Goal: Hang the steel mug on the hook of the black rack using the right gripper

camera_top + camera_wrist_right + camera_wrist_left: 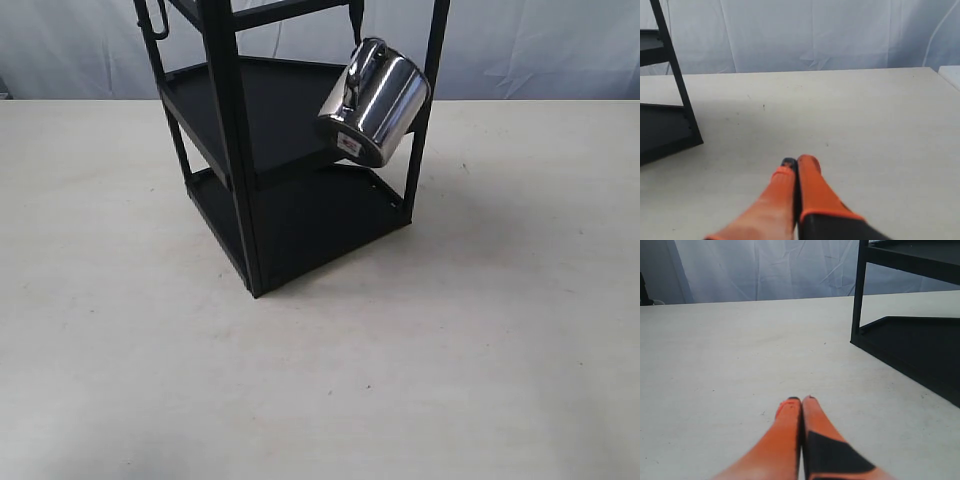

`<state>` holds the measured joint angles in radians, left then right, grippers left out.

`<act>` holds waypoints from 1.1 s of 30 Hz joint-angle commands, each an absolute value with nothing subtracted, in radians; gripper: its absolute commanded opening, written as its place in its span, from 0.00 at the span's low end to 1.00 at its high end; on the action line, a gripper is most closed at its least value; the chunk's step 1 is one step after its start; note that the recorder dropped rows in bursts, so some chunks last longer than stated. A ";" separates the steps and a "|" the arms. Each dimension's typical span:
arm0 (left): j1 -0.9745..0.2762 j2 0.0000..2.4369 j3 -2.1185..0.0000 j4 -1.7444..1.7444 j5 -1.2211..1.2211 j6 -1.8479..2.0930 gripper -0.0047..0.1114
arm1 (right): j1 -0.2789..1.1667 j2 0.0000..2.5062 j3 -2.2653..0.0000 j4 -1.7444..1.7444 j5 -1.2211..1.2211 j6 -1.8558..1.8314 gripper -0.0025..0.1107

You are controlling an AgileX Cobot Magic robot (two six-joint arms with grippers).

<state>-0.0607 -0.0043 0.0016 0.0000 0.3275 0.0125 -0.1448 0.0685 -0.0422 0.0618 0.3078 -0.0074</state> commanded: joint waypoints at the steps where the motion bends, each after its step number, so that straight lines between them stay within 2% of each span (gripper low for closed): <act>1: -0.063 0.000 0.000 0.000 0.315 0.009 0.04 | -0.151 0.061 -0.006 0.050 0.311 0.000 0.01; 33: -0.063 0.000 0.000 0.000 0.315 0.009 0.04 | -0.151 0.061 0.000 0.060 0.305 0.000 0.01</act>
<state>-0.0607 -0.0043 0.0016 0.0000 0.3275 0.0125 -0.1448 0.0685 -0.0038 0.0609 0.3190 0.0000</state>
